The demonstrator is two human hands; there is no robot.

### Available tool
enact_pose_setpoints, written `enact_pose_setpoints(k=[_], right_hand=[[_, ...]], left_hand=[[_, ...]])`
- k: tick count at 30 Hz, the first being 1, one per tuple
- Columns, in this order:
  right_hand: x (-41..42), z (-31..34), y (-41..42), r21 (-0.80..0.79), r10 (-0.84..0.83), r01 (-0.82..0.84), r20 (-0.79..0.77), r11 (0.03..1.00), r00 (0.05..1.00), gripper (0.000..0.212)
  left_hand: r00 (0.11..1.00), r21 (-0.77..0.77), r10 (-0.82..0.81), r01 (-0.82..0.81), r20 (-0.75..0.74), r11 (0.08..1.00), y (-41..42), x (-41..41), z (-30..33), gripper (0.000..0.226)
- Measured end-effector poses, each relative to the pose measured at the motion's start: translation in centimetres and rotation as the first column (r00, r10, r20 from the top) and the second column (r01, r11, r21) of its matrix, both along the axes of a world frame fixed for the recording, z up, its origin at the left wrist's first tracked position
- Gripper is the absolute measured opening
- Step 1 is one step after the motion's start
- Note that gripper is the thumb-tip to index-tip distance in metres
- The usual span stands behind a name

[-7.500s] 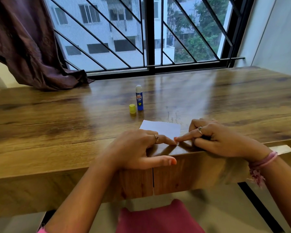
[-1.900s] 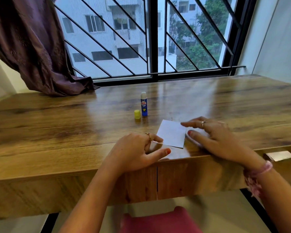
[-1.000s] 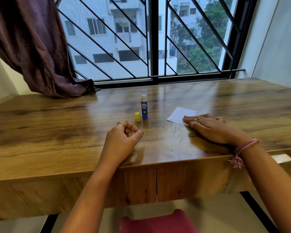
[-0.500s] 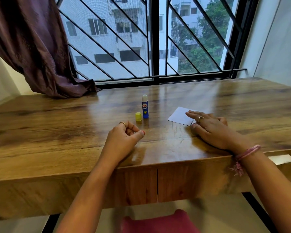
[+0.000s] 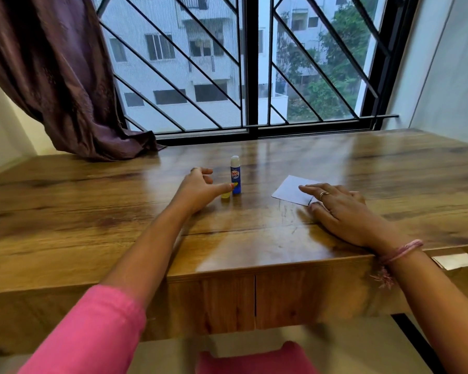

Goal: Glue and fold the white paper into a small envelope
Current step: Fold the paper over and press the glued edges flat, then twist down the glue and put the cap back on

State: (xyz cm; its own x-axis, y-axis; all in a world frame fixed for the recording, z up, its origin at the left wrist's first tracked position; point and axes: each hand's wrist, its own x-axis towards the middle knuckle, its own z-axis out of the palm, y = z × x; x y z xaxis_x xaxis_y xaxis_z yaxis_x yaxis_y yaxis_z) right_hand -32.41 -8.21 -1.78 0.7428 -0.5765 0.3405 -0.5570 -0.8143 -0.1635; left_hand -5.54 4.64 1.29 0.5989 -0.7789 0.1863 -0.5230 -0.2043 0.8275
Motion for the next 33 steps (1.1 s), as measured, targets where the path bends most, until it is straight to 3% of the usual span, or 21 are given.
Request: enact_pose_setpoints(k=[6, 10, 15, 24, 29, 33], right_hand=[[-0.1, 0.0, 0.0, 0.012, 0.005, -0.005, 0.000, 1.000, 1.000, 0.048], [0.0, -0.1, -0.1, 0.006, 0.011, -0.011, -0.002, 1.000, 1.000, 0.049], [0.0, 0.1, 0.3, -0.005, 0.017, -0.017, -0.009, 1.000, 1.000, 0.049], [0.9, 1.0, 3.4, -0.057, 0.072, -0.066, 0.116, 0.996, 0.991, 0.043], [2.3, 1.0, 5.7, 0.072, 0.186, -0.223, 0.341, 0.972, 0.921, 0.027], [3.7, 1.5, 7.0, 0.332, 0.100, -0.320, 0.539, 0.887, 0.837, 0.031]], left_hand=[[0.996, -0.125, -0.078, 0.084, 0.047, 0.989, -2.7, -0.7, -0.3, 0.072], [0.994, -0.187, -0.104, 0.096, -0.032, 0.978, -3.4, -0.9, -0.6, 0.058], [0.994, -0.211, -0.106, 0.106, 0.010, 0.972, -3.2, -0.7, -0.9, 0.038], [0.958, -0.422, -0.244, 0.160, -0.151, 0.892, -1.4, -2.5, 0.2, 0.021], [0.912, -0.400, -0.361, 0.262, -0.194, 0.878, -0.4, -3.3, 0.7, 0.024], [0.867, -0.400, -0.452, 0.345, -0.211, 0.849, 0.0, -3.7, 0.8, 0.024]])
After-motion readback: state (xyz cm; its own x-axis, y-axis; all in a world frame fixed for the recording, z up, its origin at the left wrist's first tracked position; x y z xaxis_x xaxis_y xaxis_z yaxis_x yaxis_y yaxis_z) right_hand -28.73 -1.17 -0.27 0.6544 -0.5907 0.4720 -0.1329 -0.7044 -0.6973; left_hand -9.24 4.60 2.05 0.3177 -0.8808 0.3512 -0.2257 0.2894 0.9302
